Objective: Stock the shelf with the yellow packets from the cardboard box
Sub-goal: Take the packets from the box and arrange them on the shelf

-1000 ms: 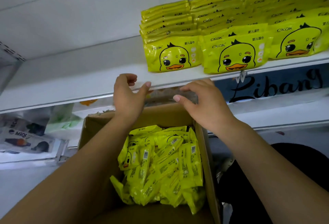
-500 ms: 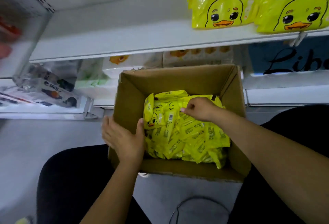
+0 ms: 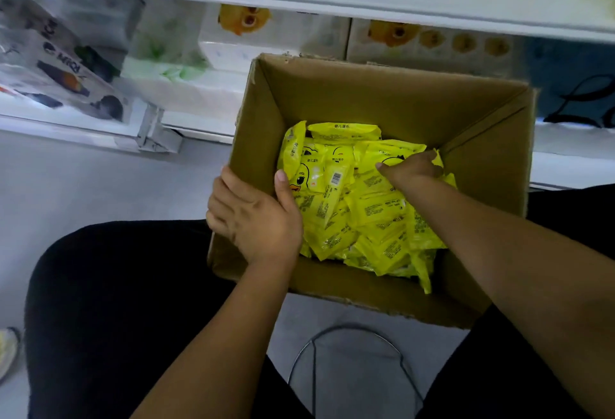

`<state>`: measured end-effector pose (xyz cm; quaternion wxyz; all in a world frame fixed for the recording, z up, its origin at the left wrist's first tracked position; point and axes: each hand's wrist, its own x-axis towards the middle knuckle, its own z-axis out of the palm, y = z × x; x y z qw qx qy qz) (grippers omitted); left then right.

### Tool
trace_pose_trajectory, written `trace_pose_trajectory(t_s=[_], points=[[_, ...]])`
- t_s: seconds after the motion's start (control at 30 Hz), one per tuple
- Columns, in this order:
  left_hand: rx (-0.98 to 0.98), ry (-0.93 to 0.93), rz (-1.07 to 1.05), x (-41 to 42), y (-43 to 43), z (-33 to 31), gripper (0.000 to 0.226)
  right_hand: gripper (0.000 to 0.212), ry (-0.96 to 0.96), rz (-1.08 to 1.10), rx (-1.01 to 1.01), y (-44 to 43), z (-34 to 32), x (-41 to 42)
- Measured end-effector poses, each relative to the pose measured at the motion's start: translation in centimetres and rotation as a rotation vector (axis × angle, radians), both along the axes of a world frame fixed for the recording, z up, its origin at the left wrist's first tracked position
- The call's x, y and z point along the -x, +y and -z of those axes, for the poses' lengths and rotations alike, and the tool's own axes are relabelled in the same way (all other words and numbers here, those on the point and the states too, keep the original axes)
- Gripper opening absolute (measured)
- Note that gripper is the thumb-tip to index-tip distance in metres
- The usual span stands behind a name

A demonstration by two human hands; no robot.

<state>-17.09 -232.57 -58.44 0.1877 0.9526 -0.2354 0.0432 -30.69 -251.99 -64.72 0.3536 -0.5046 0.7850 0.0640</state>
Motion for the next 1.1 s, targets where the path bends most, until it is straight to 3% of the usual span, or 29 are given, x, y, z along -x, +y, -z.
trace_pose_trajectory(t_s=[0.3,0.33,0.43,0.47,0.57,0.7,0.77,0.97,1.1], points=[[-0.076,0.041,-0.029,-0.2,-0.3,0.1,0.078,0.109,-0.035,0.269,0.037,-0.2,2.1,-0.5],[-0.080,0.049,-0.030,-0.2,-0.3,0.1,0.079,0.104,-0.049,0.276,0.003,-0.5,2.4,0.0],[-0.079,0.069,0.005,-0.1,0.0,-0.4,0.080,0.053,-0.192,0.284,-0.015,-0.8,2.6,1.8],[-0.084,0.077,0.027,-0.1,0.2,-0.6,0.081,0.047,-0.225,0.283,-0.026,-0.8,2.7,2.4],[-0.151,0.056,0.142,-0.4,1.6,-1.3,0.089,0.081,-0.318,0.285,-0.060,-0.9,2.1,3.2],[-0.254,-0.004,0.265,-0.8,3.2,-2.0,0.098,0.053,-0.574,0.229,-0.261,-1.0,0.9,4.4],[-0.281,-0.009,0.292,-0.9,3.6,-2.3,0.099,0.049,-0.665,0.171,-0.265,0.2,0.0,5.0],[-0.202,0.031,0.302,-1.1,4.7,-2.6,0.087,0.065,-0.282,-0.390,-0.027,3.9,1.0,4.8],[-0.180,0.059,0.287,-1.3,4.6,-2.5,0.082,0.090,-0.100,-0.540,0.056,4.7,1.7,3.5]])
